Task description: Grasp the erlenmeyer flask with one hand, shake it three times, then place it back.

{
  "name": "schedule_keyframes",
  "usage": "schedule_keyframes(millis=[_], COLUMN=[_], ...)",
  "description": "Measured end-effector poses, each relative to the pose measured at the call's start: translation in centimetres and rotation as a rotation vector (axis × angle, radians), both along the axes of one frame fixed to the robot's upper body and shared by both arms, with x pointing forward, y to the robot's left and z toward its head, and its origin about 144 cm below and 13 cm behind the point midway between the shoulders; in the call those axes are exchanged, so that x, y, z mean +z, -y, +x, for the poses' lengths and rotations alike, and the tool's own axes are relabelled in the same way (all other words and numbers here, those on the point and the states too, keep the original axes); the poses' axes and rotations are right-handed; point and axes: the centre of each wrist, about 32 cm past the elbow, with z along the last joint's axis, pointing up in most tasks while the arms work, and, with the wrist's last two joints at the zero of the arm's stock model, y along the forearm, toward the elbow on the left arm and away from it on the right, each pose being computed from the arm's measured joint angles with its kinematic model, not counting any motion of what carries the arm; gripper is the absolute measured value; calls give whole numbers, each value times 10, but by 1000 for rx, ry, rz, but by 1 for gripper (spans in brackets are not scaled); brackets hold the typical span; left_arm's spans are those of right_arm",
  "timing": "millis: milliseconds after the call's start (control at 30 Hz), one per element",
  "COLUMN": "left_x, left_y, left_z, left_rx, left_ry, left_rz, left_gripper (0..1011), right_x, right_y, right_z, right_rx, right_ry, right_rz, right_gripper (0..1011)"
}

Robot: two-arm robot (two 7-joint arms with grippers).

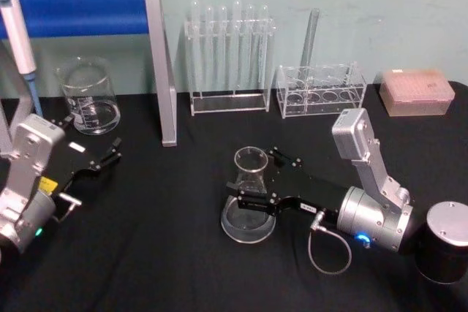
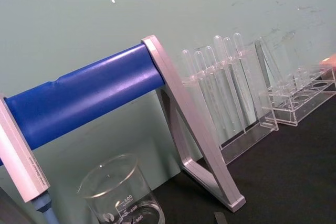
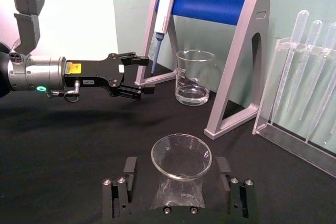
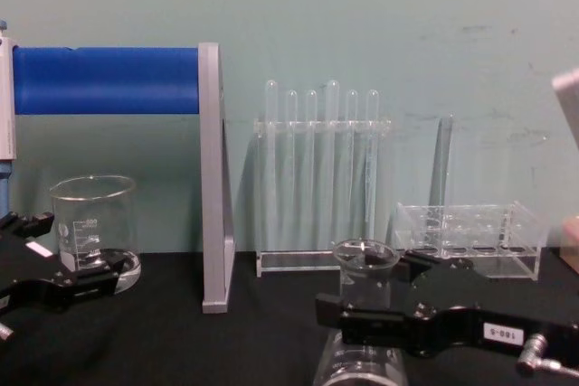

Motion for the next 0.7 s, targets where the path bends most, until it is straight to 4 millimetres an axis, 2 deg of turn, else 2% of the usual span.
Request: schedule_keyframes(millis=[100,700], left_x=[0,0], left_y=[0,0], left_z=[0,0], left_rx=[0,0], left_ry=[0,0], left_rz=[0,0], left_gripper=[1001,1001], right_x=[0,-1], right_y=[0,1], right_z=[0,-1], right_rx=[0,-7], right_ry=[0,-2], right_rz=[0,-1], right_gripper=[1002,1000])
